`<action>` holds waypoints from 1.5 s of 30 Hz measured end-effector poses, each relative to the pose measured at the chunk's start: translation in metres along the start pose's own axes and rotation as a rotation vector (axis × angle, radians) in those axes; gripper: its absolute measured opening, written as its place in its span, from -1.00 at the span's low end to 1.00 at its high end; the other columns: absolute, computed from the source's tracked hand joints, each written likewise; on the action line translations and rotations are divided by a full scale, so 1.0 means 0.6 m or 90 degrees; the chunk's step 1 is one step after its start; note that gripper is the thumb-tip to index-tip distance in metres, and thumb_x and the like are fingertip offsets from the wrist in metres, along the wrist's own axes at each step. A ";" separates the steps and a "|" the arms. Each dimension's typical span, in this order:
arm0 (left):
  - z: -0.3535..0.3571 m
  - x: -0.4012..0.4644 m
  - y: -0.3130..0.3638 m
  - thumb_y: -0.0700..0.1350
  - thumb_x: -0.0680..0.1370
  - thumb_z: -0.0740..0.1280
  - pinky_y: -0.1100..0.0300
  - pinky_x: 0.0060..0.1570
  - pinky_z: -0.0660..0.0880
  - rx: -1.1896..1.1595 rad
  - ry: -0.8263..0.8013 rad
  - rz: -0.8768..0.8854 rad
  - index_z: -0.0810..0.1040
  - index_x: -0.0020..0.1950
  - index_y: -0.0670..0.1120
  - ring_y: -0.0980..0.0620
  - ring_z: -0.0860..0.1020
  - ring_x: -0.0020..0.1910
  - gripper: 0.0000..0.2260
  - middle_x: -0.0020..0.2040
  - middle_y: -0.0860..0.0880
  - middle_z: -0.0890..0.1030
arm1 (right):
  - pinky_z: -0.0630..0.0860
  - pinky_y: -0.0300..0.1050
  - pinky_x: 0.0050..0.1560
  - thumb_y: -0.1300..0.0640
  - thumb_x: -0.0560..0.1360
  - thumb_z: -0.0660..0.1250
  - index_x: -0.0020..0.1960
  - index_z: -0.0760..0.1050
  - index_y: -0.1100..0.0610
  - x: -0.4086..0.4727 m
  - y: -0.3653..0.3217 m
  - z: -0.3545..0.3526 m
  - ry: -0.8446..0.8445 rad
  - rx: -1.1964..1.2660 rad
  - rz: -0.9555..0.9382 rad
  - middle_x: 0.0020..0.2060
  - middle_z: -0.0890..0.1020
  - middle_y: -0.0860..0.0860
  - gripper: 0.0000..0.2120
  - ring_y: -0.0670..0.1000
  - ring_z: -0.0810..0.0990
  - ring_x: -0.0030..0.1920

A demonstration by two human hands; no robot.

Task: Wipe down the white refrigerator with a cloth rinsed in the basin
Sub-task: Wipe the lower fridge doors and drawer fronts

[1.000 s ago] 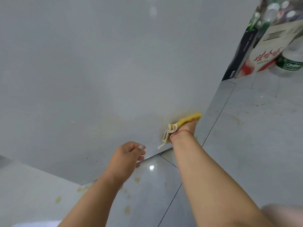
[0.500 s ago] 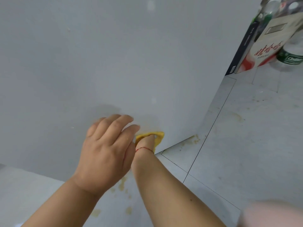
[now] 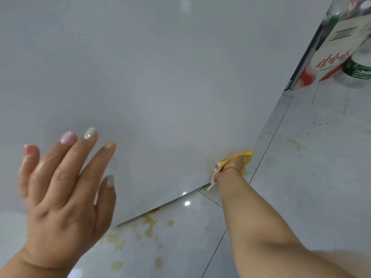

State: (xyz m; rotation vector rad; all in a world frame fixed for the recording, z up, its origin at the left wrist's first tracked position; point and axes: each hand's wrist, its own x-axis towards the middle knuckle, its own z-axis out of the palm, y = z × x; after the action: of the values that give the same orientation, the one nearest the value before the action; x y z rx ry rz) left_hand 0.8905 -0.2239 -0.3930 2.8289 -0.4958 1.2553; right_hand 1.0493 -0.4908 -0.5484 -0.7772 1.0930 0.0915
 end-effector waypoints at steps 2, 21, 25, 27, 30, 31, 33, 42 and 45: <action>0.000 -0.015 -0.017 -0.16 0.60 0.15 -0.49 0.24 0.27 0.002 -0.027 -0.033 0.30 0.52 -0.10 -0.27 0.25 0.49 -0.54 0.53 -0.15 0.26 | 0.38 -0.16 -0.37 -0.47 0.46 -0.13 -0.37 0.46 0.09 -0.057 0.041 0.021 -0.012 -0.007 0.089 -0.68 0.46 0.04 -0.27 -0.06 0.45 -0.67; -0.074 -0.053 -0.063 -0.25 0.53 0.22 -0.15 0.45 0.20 0.080 0.075 -0.086 0.52 0.31 -0.29 -0.24 0.39 0.37 -0.64 0.31 -0.27 0.50 | 0.15 0.44 0.29 0.15 0.41 0.04 -0.17 0.45 0.17 -0.282 0.239 0.116 -0.241 0.053 0.516 -0.08 0.54 0.20 -0.78 0.15 0.49 0.11; -0.066 -0.069 -0.058 -0.22 0.55 0.20 -0.05 0.24 0.40 0.025 0.027 -0.108 0.56 0.25 -0.30 -0.26 0.51 0.16 -0.67 0.15 -0.25 0.60 | 0.13 0.40 0.30 0.12 0.37 0.07 0.10 0.53 0.01 -0.358 0.143 0.123 -0.354 0.066 0.472 0.21 0.49 0.01 -0.61 0.14 0.41 0.31; -0.064 -0.077 -0.059 -0.19 0.56 0.18 0.02 0.06 0.44 -0.016 0.002 -0.162 0.59 0.16 -0.30 -0.24 0.53 -0.02 -0.70 0.01 -0.23 0.61 | 0.22 0.29 0.28 0.13 0.41 0.10 -0.08 0.51 0.02 -0.398 0.109 0.125 -0.395 0.088 0.348 0.06 0.54 -0.02 -0.78 0.08 0.52 0.16; -0.061 -0.085 -0.072 -0.15 0.57 0.16 0.07 -0.02 0.44 -0.077 -0.003 -0.273 0.57 0.13 -0.26 -0.20 0.53 -0.05 -0.72 -0.01 -0.20 0.58 | 0.31 0.22 0.32 -0.19 0.55 0.13 0.25 0.46 0.05 -0.427 0.104 0.130 -0.324 -0.082 -0.034 0.21 0.52 0.06 -0.58 0.11 0.48 0.26; -0.060 -0.087 -0.078 -0.14 0.57 0.16 0.05 -0.03 0.44 -0.089 0.000 -0.295 0.56 0.14 -0.24 -0.19 0.52 -0.05 -0.72 -0.01 -0.19 0.57 | 0.28 0.15 0.36 -0.25 0.53 0.11 0.41 0.33 0.08 -0.434 0.126 0.128 -0.266 -0.189 -0.200 0.30 0.44 0.10 -0.42 0.13 0.40 0.33; -0.059 -0.093 -0.093 -0.14 0.55 0.16 0.00 -0.05 0.47 -0.104 0.003 -0.322 0.56 0.15 -0.22 -0.16 0.51 -0.03 -0.71 0.02 -0.18 0.55 | 0.11 -0.04 0.42 -0.28 0.48 0.09 0.54 0.08 0.18 -0.432 0.189 0.114 -0.205 -0.343 -0.557 0.39 0.24 0.22 -0.21 0.19 0.23 0.39; -0.055 -0.145 -0.133 -0.15 0.52 0.14 -0.01 -0.08 0.52 -0.150 -0.022 -0.369 0.57 0.15 -0.22 -0.13 0.51 -0.01 -0.68 0.03 -0.15 0.57 | 0.09 0.16 0.40 -0.07 0.50 0.32 0.55 0.07 -0.02 -0.261 0.196 0.127 -0.108 -0.543 -1.691 0.42 0.14 0.09 -0.29 0.18 0.02 0.52; -0.044 -0.156 -0.137 -0.17 0.52 0.16 0.00 -0.07 0.52 -0.137 -0.031 -0.369 0.57 0.14 -0.22 -0.16 0.52 -0.02 -0.70 0.03 -0.16 0.57 | 0.09 0.08 0.44 0.07 0.47 0.30 0.48 0.26 -0.05 -0.251 0.202 0.137 -0.186 -0.567 -1.925 0.42 0.28 -0.01 -0.41 0.08 0.16 0.48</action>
State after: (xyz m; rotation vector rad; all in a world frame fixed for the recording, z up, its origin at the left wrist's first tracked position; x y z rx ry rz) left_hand 0.8358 -0.1160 -0.4330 2.5414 0.1792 0.9519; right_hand 0.9866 -0.3067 -0.4691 2.1516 1.3435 1.7711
